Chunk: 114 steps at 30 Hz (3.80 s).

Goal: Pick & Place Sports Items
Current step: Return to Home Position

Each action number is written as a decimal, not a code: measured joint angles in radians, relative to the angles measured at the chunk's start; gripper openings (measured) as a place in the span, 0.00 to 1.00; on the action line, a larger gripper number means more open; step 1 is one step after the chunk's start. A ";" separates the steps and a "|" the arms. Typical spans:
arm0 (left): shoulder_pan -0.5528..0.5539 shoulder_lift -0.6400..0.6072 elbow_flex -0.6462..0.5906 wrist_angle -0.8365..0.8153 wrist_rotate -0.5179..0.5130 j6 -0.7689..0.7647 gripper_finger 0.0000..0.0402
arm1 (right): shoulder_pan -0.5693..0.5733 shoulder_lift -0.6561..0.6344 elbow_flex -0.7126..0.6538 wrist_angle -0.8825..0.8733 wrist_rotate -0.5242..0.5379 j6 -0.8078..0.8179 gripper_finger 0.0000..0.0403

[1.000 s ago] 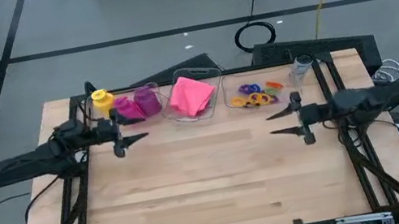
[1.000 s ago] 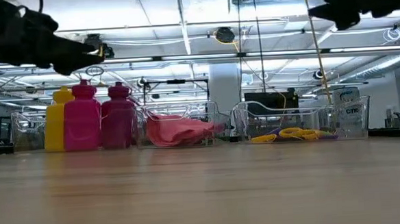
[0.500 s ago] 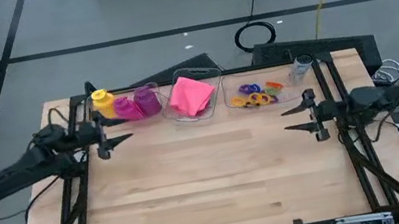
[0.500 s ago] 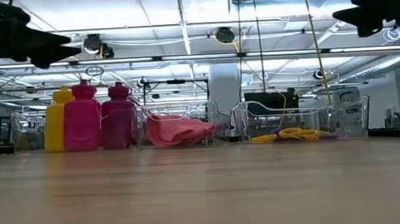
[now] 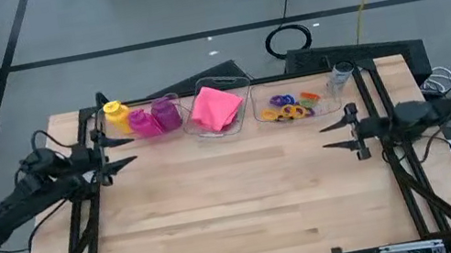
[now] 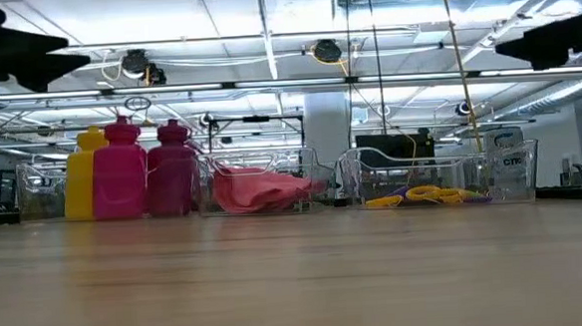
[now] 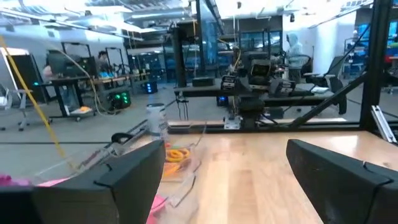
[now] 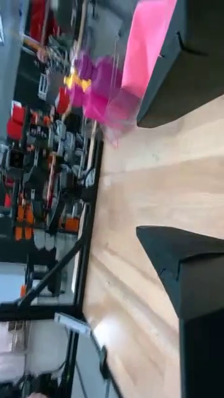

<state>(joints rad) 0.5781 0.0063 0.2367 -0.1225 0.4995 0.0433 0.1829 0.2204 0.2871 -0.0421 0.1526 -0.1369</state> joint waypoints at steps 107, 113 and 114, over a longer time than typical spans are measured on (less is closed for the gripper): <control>0.000 0.020 -0.219 0.278 -0.212 -0.100 0.13 | 0.000 -0.072 -0.245 0.307 0.238 -0.112 0.28; 0.000 0.020 -0.219 0.278 -0.212 -0.100 0.13 | -0.001 -0.072 -0.245 0.307 0.238 -0.111 0.28; 0.000 0.020 -0.219 0.278 -0.212 -0.100 0.13 | 0.000 -0.072 -0.245 0.307 0.238 -0.112 0.28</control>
<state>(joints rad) 0.5777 0.0261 0.0181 0.1555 0.2878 -0.0570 0.1825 0.1486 0.0418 0.2649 0.3908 -0.2485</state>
